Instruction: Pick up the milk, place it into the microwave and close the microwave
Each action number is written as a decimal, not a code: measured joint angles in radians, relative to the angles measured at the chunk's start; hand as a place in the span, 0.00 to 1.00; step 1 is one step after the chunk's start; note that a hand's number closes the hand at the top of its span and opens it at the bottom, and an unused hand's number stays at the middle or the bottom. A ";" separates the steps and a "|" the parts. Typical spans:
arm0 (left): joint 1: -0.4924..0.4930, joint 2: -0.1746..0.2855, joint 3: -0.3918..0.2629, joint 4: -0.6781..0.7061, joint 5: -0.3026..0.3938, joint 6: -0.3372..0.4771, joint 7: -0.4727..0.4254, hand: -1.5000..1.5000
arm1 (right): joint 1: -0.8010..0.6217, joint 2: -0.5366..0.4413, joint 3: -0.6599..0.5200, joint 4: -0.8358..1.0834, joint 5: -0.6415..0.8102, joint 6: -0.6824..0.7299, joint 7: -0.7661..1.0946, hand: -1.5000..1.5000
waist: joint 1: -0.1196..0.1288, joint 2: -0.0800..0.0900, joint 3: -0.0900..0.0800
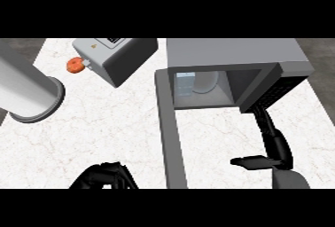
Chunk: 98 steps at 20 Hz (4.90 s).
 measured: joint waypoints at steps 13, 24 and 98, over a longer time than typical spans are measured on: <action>-0.421 0.002 -0.146 0.517 -0.083 0.031 0.017 1.00 | 0.342 -0.075 -0.045 -0.460 -0.104 0.084 0.098 0.00 | 0.009 0.011 0.001; -0.698 0.005 -0.492 0.912 0.157 0.358 -0.115 1.00 | 0.420 -0.144 -0.098 -0.647 -0.267 0.234 0.140 0.00 | -0.025 0.019 0.000; -1.173 -0.002 -0.505 1.162 1.064 0.831 -0.569 1.00 | 0.057 -0.566 -0.267 -0.695 -0.651 0.392 0.476 0.00 | -0.241 0.098 0.004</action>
